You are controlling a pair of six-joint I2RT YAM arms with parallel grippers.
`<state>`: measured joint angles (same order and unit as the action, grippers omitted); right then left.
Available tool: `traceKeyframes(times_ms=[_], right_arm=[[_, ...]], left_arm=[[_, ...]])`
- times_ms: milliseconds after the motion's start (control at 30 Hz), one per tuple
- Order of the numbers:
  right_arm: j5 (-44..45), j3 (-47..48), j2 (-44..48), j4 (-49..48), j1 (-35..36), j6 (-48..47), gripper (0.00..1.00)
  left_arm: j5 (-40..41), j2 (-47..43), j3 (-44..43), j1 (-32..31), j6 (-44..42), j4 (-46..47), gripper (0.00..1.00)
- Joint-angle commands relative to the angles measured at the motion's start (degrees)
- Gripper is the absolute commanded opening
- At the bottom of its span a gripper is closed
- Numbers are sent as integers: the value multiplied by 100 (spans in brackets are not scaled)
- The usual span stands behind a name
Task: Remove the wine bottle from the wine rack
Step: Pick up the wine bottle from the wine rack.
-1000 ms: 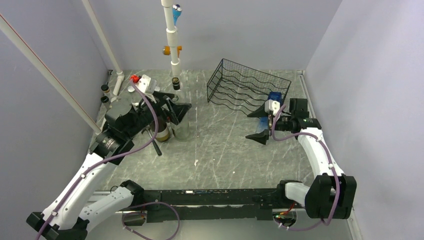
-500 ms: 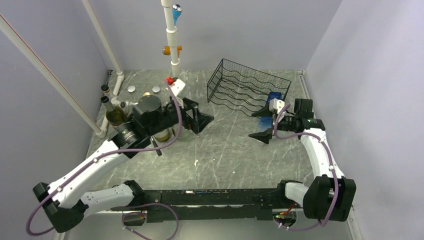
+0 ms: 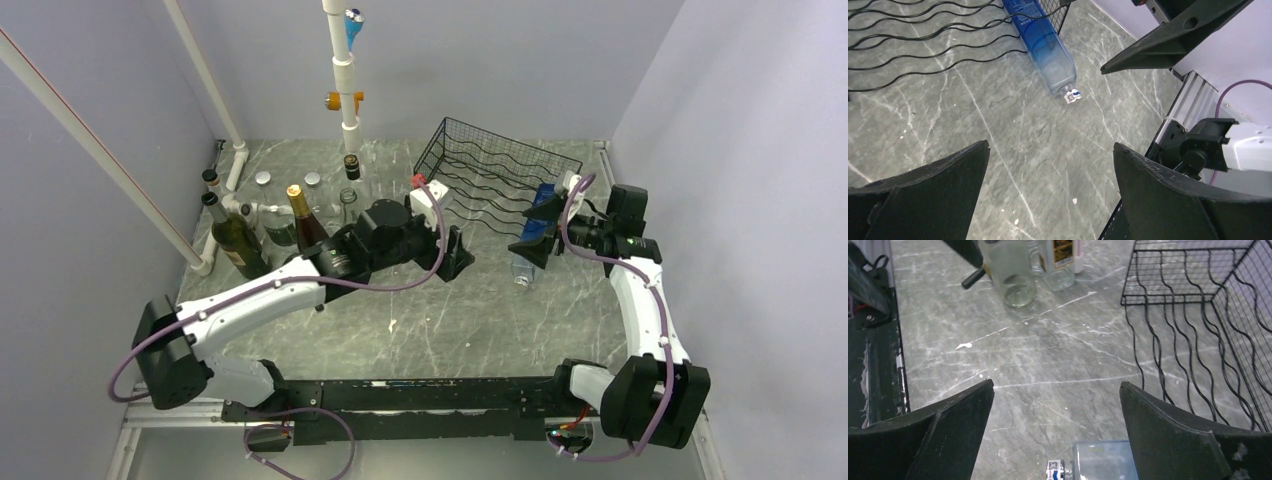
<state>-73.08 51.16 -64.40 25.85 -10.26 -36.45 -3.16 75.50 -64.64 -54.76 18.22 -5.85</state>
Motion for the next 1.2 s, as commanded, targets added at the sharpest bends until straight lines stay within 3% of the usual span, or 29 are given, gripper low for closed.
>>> traceKeyframes(times_ms=[0,300,600,867,1167], right_arm=[[397,271,138,-723,-160,1056,100],[1568,138,190,-1671,-380,2576,100],[3110,15,205,-2353,-441,4000,100],[3328,28,196,-2380,-467,4170,100],[3253,-22,206,-2430,-492,4146,100]], left_arm=[[-69,347,-95,-30,494,940,100],[-477,1507,-323,-10,1203,1701,100],[-50,2518,-1055,-18,1857,1383,99],[303,3174,-1544,-64,2246,1290,100],[122,4073,-2323,-127,1801,1324,100]])
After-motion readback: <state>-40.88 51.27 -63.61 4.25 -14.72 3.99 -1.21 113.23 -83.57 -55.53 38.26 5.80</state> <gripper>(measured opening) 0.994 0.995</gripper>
